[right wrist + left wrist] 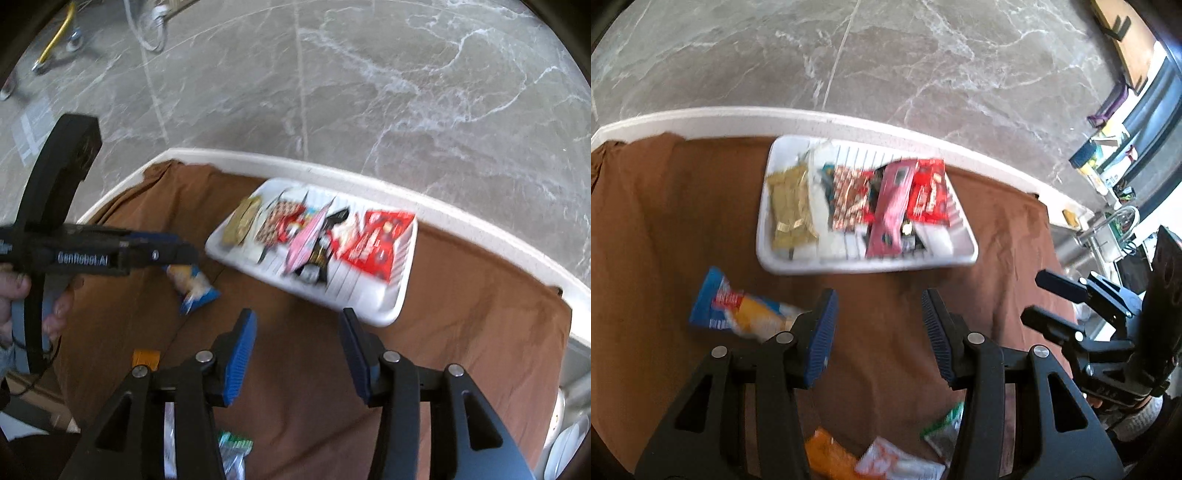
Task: Organize snacks
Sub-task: 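Move both tools back to the orange bar and green seed bag, then lower the right tool onto the green seed bag and close on it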
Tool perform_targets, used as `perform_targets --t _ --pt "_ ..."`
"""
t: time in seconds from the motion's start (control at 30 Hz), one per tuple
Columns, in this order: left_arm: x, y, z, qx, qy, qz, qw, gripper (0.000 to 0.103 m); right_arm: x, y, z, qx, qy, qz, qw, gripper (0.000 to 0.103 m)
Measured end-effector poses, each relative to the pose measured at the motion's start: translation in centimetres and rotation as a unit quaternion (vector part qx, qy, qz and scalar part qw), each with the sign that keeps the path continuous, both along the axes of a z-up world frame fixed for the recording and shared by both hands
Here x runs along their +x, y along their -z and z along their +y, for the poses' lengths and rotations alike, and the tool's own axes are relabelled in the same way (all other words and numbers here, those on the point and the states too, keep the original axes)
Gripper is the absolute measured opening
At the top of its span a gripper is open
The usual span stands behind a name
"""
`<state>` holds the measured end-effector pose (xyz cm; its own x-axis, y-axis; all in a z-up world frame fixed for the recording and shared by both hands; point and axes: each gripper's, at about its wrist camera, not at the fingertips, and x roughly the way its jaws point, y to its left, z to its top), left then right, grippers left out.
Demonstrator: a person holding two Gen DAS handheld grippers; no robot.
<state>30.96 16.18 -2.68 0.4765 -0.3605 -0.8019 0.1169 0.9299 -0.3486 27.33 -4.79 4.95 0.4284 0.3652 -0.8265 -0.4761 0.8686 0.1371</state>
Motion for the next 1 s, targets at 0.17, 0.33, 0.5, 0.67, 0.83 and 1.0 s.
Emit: perform_targets --t 0.17,0.33,0.5,0.67,0.83,1.0 --pt "-4.4 1.8 1.0 0.003 -0.007 0.03 0.9995 0.046 -4.5 2.0 1.5 -0.012 -0.024 0.035 0.999 0.05" --pt "-8.5 4.4 2.3 0.002 -0.022 0.068 0.9974 0.046 -8.3 4.8 2.8 -0.035 -0.05 0.068 0.996 0.05" --pt "-11.5 6.7 3.4 0.001 -0.039 0.102 0.994 0.046 -10.5 7.0 3.7 -0.051 -0.068 0.09 0.992 0.05" --pt "-13.3 8.3 4.0 -0.007 -0.05 0.126 0.9908 0.046 -11.1 8.0 4.0 -0.057 -0.069 0.1 0.991 0.05" --pt "-14.1 9.5 3.7 -0.005 -0.05 0.141 0.9887 0.046 -11.5 8.6 4.6 -0.069 -0.077 0.099 0.99 0.052" --pt "-14.1 10.3 2.9 0.007 -0.046 0.149 0.9877 0.046 -11.9 9.1 5.0 -0.084 -0.085 0.099 0.988 0.052"
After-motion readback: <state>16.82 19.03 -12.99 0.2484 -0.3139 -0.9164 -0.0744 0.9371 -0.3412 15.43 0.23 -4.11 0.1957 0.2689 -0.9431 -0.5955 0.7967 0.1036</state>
